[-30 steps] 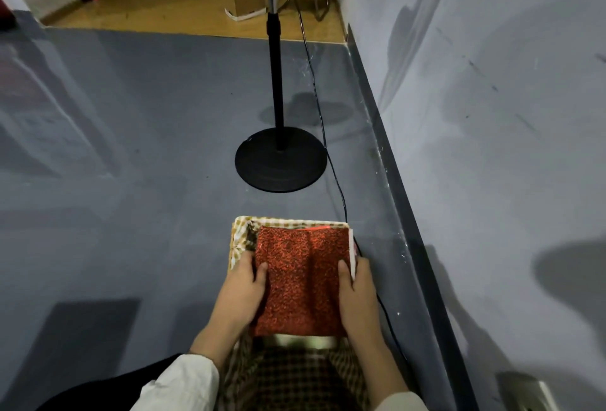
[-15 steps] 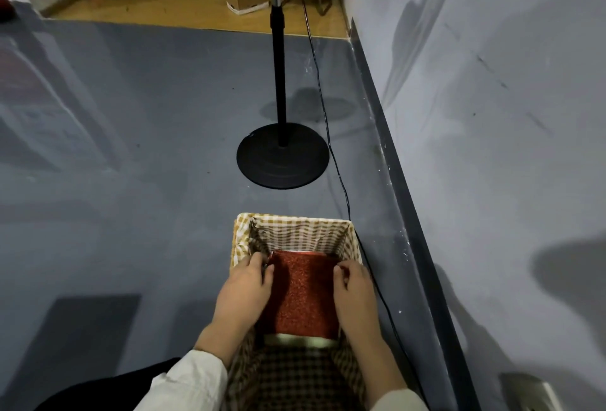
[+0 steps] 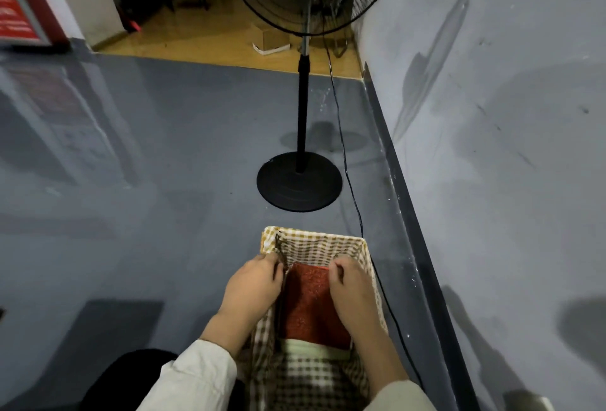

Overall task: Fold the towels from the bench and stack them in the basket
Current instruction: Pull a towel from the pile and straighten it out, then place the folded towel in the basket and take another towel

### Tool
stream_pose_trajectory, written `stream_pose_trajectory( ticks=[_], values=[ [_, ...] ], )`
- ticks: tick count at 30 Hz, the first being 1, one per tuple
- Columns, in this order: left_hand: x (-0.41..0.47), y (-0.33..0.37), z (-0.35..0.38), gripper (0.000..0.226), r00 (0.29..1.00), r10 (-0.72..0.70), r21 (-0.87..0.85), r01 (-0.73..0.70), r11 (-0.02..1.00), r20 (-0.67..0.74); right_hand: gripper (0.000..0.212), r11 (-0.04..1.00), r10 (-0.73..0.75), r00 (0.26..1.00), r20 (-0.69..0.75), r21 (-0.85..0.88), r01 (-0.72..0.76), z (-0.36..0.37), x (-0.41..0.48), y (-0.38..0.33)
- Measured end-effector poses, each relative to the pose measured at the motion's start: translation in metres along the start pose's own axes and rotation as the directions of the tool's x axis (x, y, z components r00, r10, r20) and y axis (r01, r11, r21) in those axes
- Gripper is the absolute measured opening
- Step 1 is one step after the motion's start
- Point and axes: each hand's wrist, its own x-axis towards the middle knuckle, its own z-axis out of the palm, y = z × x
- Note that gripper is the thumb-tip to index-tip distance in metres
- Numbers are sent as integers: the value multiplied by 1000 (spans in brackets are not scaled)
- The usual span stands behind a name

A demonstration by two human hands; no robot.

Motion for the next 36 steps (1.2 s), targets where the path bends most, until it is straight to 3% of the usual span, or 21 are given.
stream_pose_trajectory(
  ticks=[3,7,11,18,25,32,36],
  values=[
    [-15,-10,-28,27,1000,0,26,1,1000,-20,18,994,-91,996,0,62,91,5,-9,-23],
    [-45,-36,-72,24,994,-40,57,46,997,-104,21,984,-178,980,88,22,177,18,-17,-73],
    [-86,-78,-112,22,969,-141,66,158,985,-204,17,944,-328,938,111,83,320,47,-36,-128],
    [-203,-167,-184,22,847,-385,74,439,895,-367,19,832,-554,782,284,196,519,120,-105,-244],
    [-347,-219,-223,20,594,-618,-28,709,705,-514,22,637,-757,470,454,353,685,181,-205,-332],
    [-489,-230,-215,22,229,-798,-214,889,405,-557,19,444,-810,96,579,498,745,216,-319,-369],
    [-559,-224,-202,21,29,-828,-312,918,243,-559,20,364,-807,-56,587,570,736,232,-383,-379]
  ],
)
